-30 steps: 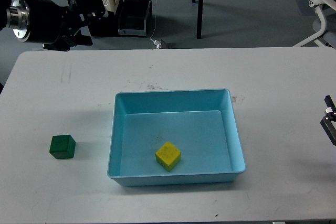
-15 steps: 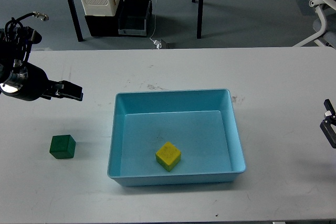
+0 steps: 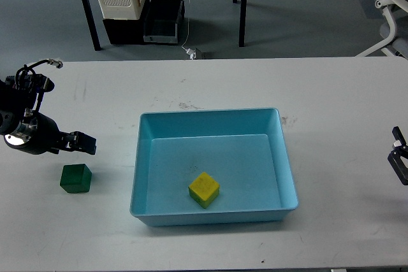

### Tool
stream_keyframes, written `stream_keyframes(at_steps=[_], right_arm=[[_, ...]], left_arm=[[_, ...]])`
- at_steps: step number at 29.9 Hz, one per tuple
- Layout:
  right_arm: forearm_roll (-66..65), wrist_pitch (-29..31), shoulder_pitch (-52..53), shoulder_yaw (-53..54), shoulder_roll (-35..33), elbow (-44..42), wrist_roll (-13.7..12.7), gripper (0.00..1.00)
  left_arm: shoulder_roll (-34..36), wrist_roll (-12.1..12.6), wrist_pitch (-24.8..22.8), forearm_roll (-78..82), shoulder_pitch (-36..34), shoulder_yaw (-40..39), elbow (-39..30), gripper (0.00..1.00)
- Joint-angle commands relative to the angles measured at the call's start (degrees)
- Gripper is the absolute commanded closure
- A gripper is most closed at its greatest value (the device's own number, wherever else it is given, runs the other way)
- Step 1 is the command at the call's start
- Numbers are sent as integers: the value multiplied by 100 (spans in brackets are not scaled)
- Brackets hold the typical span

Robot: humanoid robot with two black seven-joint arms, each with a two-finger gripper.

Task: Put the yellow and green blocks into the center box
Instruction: 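Swing the left gripper over and lower it onto the green cube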

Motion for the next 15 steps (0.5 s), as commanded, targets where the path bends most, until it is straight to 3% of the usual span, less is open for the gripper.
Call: stream_keyframes(at_steps=[1, 15], right_arm=[[0, 17, -4, 14, 0, -32, 0, 0], [0, 35, -22, 5, 0, -76, 0, 0]], left_arm=[[-1, -7, -1, 16, 157, -26, 11, 2], [25, 19, -1, 236, 650, -395, 81, 4]])
